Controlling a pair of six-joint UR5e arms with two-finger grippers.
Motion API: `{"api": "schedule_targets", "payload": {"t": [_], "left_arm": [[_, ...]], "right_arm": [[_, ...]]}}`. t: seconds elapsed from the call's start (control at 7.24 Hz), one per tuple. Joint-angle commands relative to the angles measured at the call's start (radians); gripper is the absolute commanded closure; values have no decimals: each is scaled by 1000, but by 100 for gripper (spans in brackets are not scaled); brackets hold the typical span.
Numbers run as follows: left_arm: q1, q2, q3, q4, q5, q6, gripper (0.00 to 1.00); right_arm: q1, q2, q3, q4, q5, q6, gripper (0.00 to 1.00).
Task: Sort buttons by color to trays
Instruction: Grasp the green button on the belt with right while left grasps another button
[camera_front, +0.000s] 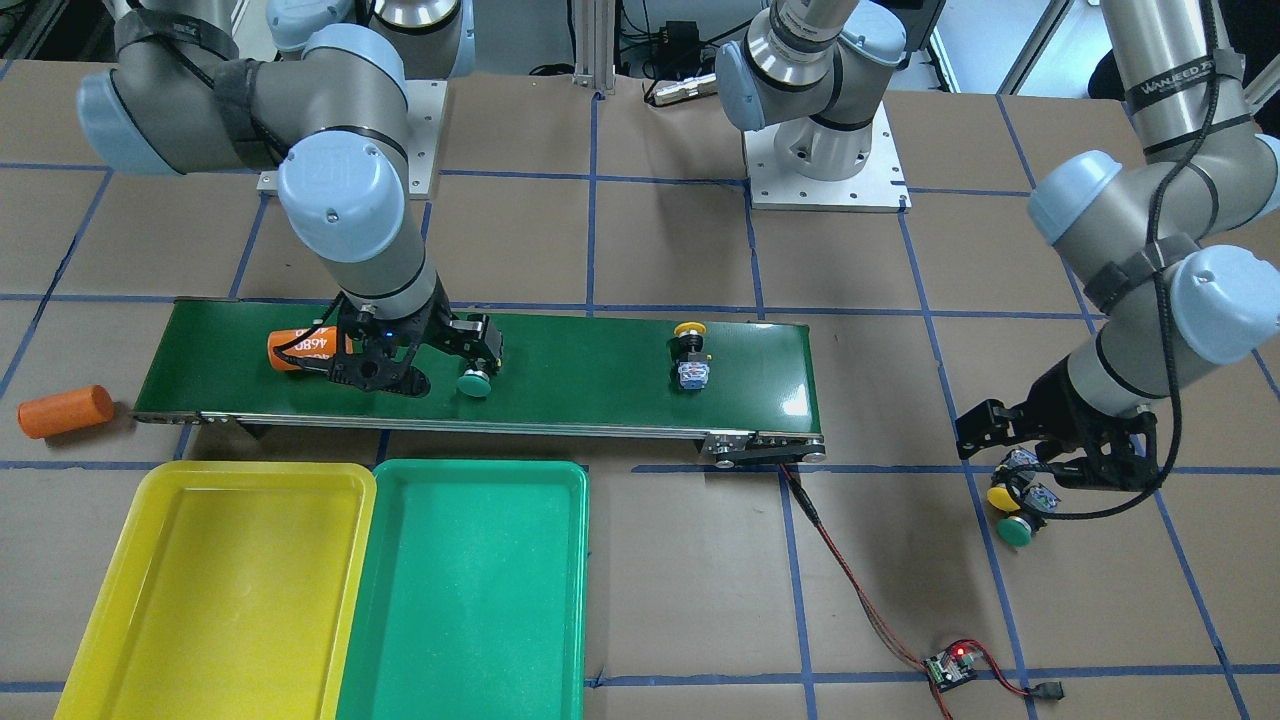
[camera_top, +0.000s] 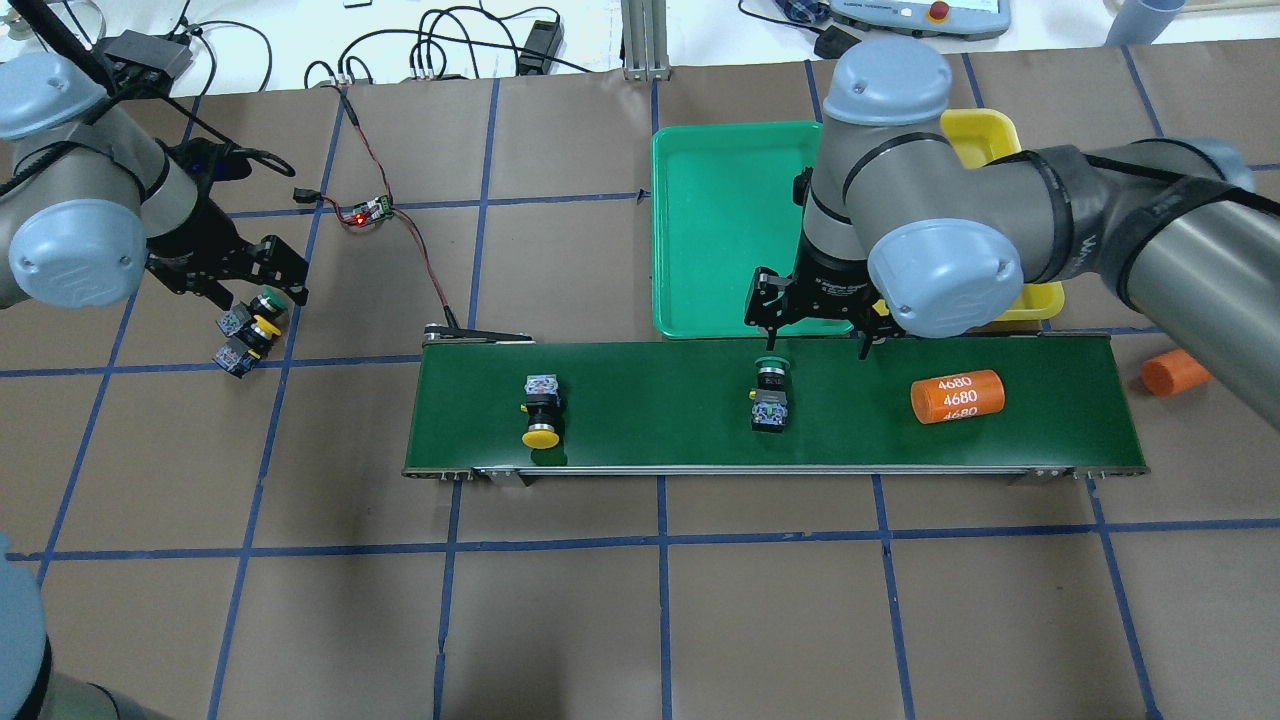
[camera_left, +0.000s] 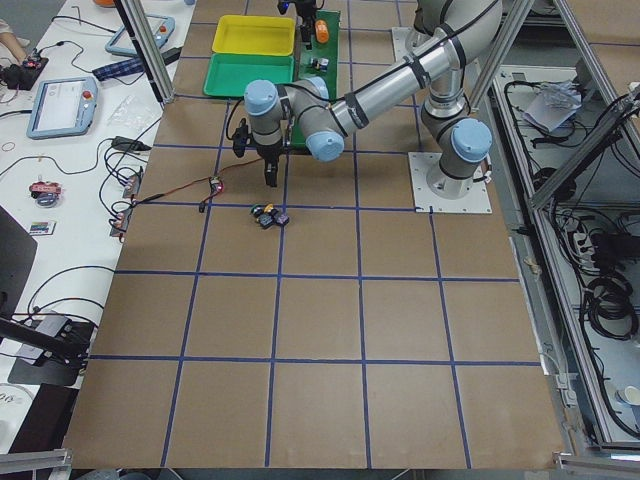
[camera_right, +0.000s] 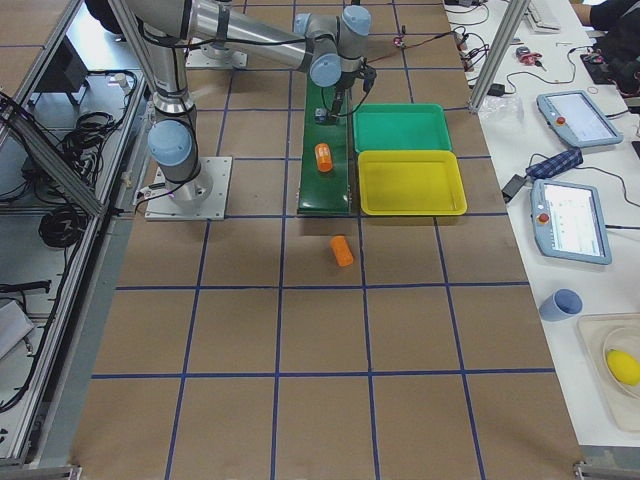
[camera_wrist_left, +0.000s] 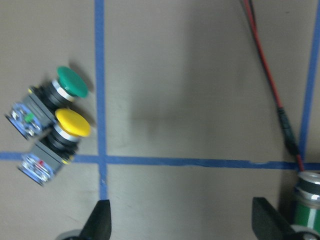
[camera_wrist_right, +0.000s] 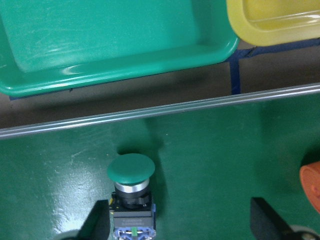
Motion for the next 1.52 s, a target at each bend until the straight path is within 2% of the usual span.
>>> {"api": "schedule_targets", "payload": {"t": [0.0, 0.28, 0.41, 0.69, 0.83, 0.97, 1.1, 1.24, 1.38], "left_arm": [[50, -102, 17, 120, 6, 219, 0], [54, -142, 16, 125, 82, 339, 0], [68, -148, 11, 121, 83, 342, 0], [70, -153, -29, 121, 83, 339, 1], [70, -153, -43, 121, 83, 344, 32], [68, -148, -41, 119, 84, 365, 90], [65, -128, -46, 118, 91, 392, 100], [62, -96, -66, 109, 92, 496, 100], [48, -29, -116, 110, 86, 546, 100]], "right_arm": [[15, 46, -1, -18, -1, 20, 0], [13, 69, 9, -4, -4, 21, 1], [13, 80, 14, -1, -4, 21, 16], [4, 78, 12, -1, -15, 21, 99], [-2, 69, 6, 0, -18, 21, 100], [1, 58, 2, 0, -17, 21, 100], [-7, 46, -9, -1, -18, 23, 100], [-5, 28, -50, -9, -17, 18, 100], [-7, 56, -127, -20, -18, 11, 100]]}}
